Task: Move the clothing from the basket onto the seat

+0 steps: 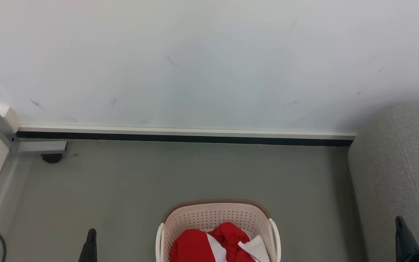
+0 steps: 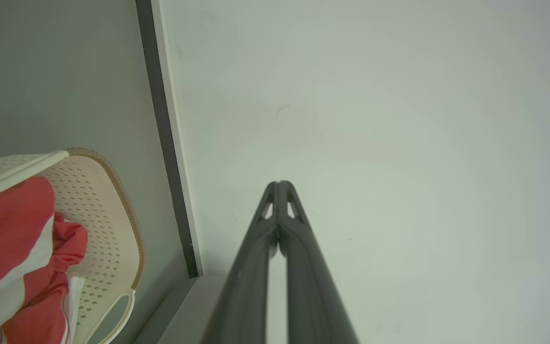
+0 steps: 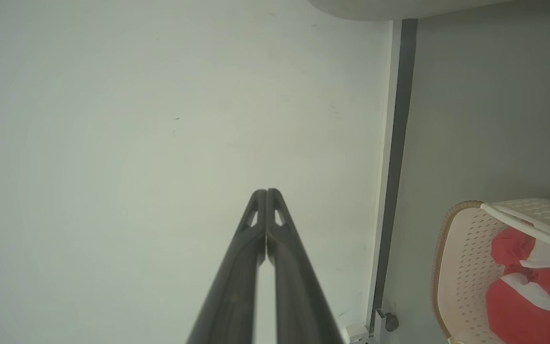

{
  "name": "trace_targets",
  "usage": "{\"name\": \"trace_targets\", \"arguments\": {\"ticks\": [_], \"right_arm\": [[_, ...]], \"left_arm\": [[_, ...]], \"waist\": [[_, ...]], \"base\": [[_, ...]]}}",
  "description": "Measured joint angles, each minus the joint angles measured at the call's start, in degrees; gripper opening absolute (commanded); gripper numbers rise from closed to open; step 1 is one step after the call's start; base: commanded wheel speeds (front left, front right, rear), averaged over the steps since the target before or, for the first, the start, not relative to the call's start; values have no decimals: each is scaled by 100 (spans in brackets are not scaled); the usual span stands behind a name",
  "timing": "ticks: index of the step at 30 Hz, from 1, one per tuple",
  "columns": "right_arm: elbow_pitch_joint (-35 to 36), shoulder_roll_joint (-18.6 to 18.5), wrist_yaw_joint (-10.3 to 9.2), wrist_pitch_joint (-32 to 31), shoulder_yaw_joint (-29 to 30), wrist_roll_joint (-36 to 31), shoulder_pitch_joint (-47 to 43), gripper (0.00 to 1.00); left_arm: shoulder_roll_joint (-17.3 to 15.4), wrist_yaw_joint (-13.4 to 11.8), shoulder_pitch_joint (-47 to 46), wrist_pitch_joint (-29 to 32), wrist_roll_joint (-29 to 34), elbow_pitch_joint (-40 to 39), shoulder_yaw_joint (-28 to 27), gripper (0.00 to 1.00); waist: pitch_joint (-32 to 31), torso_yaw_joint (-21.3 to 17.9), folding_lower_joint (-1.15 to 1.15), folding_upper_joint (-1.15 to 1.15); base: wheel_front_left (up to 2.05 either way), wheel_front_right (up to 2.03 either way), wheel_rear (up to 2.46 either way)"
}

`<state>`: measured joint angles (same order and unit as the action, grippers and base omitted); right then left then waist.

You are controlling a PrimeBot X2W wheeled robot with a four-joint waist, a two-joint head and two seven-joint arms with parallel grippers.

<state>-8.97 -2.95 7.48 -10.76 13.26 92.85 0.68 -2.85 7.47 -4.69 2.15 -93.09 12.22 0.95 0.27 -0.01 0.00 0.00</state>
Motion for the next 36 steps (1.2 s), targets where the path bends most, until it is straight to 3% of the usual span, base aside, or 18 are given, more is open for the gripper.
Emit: {"name": "trace_targets", "arguments": {"ticks": [36], "right_arm": [[0, 0, 0, 0, 0, 0, 0, 0]], "left_arm": [[0, 0, 0, 0, 0, 0, 0, 0]], "waist": [[0, 0, 0, 0]], "base": [[0, 0, 0]]}}
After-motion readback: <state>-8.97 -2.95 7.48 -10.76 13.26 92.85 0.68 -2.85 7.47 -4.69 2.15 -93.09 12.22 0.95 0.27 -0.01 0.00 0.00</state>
